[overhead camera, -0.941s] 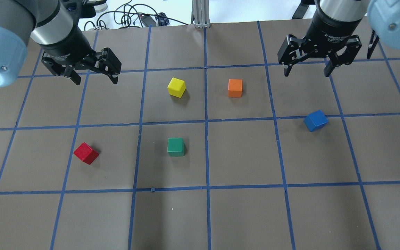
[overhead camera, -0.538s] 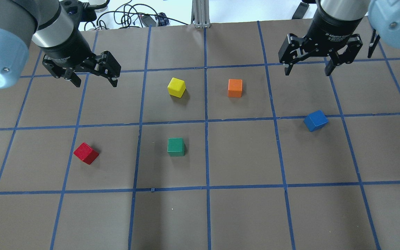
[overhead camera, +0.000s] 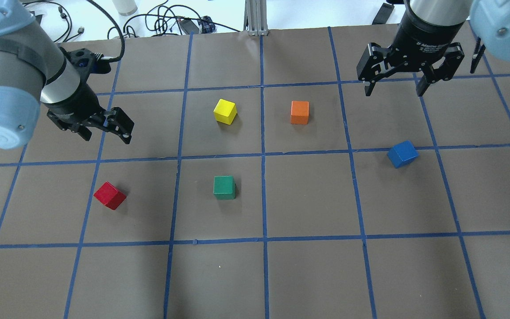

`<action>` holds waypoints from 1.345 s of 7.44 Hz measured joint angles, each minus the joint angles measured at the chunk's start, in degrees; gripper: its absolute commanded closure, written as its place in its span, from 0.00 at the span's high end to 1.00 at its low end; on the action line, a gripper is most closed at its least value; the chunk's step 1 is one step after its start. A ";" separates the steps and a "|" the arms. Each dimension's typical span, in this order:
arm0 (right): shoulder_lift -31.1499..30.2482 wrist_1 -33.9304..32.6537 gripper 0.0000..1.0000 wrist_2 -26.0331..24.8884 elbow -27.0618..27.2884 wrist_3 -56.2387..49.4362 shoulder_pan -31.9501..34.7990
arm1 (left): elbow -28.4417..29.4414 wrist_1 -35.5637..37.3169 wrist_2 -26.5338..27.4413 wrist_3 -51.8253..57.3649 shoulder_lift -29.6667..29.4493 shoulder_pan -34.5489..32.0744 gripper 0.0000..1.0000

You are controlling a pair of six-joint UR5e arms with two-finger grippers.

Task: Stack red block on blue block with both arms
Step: 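Lower the left gripper toward the red cube nearest the robot, then close the left gripper on the red cube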

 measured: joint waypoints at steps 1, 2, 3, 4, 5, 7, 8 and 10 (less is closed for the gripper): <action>-0.01 0.00 1.00 -0.01 0.04 0.00 0.00 | -3.17 1.51 1.34 6.81 0.11 2.45 1.00; -0.02 0.00 1.00 -0.01 0.08 0.00 0.00 | -6.14 3.38 3.23 13.77 0.06 4.10 1.00; -0.03 0.00 1.00 -0.01 0.09 0.00 0.00 | -9.43 6.77 4.43 19.84 -0.20 5.53 1.00; -0.02 0.00 1.00 -0.01 0.07 0.00 0.00 | -13.07 11.58 4.82 24.11 -0.85 6.78 1.00; 0.00 0.00 1.00 -0.01 0.07 0.02 0.00 | -16.57 16.92 4.92 27.10 -1.88 7.49 1.00; 0.01 0.00 1.00 -0.01 0.09 0.07 0.00 | -20.28 23.79 4.90 29.72 -4.31 7.89 1.00; 0.02 0.02 1.00 -0.01 0.11 0.08 0.00 | -20.74 25.07 4.89 30.02 -5.51 7.92 1.00; 0.00 0.08 1.00 -0.01 0.19 0.08 0.00 | -21.08 27.95 4.80 29.99 -7.77 7.93 0.67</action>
